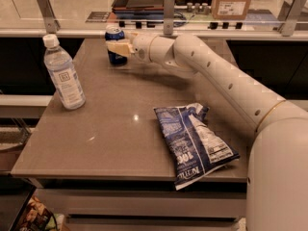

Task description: Knock pepsi can over

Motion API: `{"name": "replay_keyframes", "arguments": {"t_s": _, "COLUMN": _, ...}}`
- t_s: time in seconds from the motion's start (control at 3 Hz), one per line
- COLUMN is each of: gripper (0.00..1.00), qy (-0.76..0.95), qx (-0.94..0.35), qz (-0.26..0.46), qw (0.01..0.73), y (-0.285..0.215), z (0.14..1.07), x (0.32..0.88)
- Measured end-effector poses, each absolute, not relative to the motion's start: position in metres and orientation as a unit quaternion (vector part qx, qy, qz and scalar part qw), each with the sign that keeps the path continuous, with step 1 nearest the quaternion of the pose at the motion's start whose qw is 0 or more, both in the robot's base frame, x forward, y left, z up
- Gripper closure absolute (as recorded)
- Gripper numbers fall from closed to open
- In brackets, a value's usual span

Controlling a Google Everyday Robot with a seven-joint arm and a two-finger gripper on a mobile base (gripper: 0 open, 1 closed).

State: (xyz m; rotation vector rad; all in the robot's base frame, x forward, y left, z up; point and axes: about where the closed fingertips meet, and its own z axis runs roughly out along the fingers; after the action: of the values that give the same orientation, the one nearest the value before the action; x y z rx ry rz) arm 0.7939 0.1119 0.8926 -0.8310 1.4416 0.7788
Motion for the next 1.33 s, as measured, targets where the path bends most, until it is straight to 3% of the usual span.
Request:
{"name": "replay_keyframes", "arguments": {"t_s": 0.33, "gripper": 1.00, "qy": 0.623, "qx": -0.361, "qz": 0.338, "qw": 0.606, "y": 0.115, "z": 0.893, "x": 0.793}}
{"name": "replay_keyframes", "arguments": {"t_s": 1.33, "gripper": 1.00, "qy": 0.640, "qx": -0.354, "qz": 0.321, "qw": 0.602, "y": 0.093, "z": 0.905, "x": 0.785}}
